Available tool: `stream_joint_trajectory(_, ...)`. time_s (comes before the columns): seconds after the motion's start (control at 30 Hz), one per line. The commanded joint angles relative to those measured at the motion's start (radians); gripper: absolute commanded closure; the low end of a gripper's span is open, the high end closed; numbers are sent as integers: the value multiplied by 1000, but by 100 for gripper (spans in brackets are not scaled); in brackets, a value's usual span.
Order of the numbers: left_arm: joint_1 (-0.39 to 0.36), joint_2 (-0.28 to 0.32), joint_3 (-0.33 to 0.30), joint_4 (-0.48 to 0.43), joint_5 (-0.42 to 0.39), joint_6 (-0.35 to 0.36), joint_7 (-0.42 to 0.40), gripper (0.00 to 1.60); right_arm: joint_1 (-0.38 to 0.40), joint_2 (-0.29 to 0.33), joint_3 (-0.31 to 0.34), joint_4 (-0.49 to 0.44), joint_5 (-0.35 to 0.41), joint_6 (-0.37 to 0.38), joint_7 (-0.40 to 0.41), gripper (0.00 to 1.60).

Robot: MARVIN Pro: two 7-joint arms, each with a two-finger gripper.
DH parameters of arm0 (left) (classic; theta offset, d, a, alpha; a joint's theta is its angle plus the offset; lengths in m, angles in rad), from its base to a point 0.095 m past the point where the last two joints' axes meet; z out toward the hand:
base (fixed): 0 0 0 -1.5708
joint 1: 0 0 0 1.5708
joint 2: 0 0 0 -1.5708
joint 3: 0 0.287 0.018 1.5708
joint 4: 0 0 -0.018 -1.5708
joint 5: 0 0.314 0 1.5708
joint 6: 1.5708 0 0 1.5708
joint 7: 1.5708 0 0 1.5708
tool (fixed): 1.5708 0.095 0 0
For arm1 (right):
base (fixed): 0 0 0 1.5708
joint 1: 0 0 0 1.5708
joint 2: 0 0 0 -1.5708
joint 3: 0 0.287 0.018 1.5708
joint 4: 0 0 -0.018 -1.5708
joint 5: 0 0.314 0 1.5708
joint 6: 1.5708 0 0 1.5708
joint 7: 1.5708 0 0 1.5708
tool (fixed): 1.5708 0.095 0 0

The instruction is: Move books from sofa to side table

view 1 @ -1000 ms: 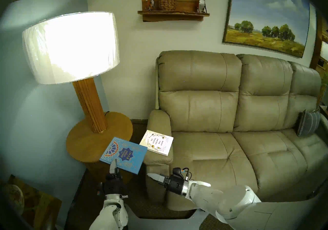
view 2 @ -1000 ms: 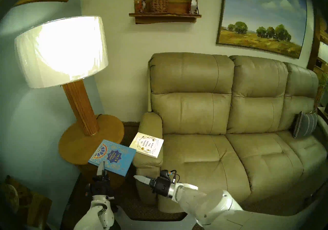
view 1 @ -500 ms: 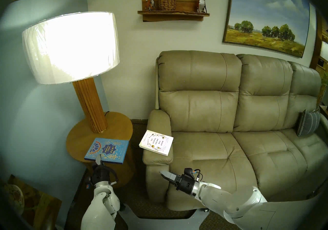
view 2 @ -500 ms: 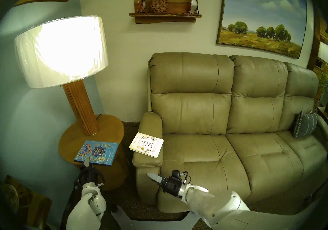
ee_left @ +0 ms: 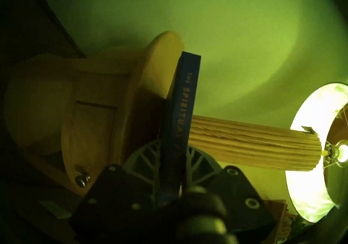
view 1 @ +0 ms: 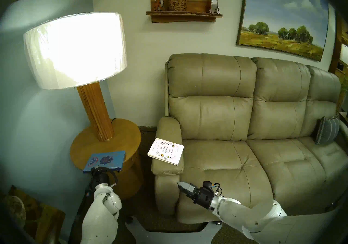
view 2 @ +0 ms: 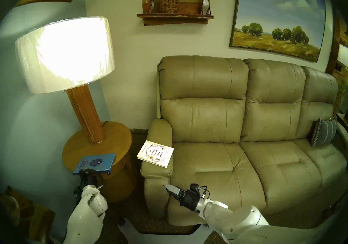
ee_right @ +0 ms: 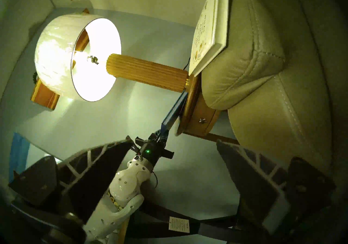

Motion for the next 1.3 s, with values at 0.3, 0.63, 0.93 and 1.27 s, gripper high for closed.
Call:
stream_joint_trajectory(0.3, -72, -11, 4, -95, -46, -12, 152, 45, 13, -4, -11, -2, 25, 17, 12, 0)
stream_joint_trajectory(0.63, -125, -13, -16, -106, -108, 1, 253, 14, 20, -8, -23, -2, 33, 18, 12, 0)
stream_joint_trajectory(0.93, -59, -74, -63, -228, -196, 2, 288, 0, 27, -17, -32, -2, 45, 17, 12, 0)
stream_joint_trajectory(1.27, -5, -80, -18, -282, -175, -72, 441, 0, 20, -26, -59, -2, 63, 6, 12, 0)
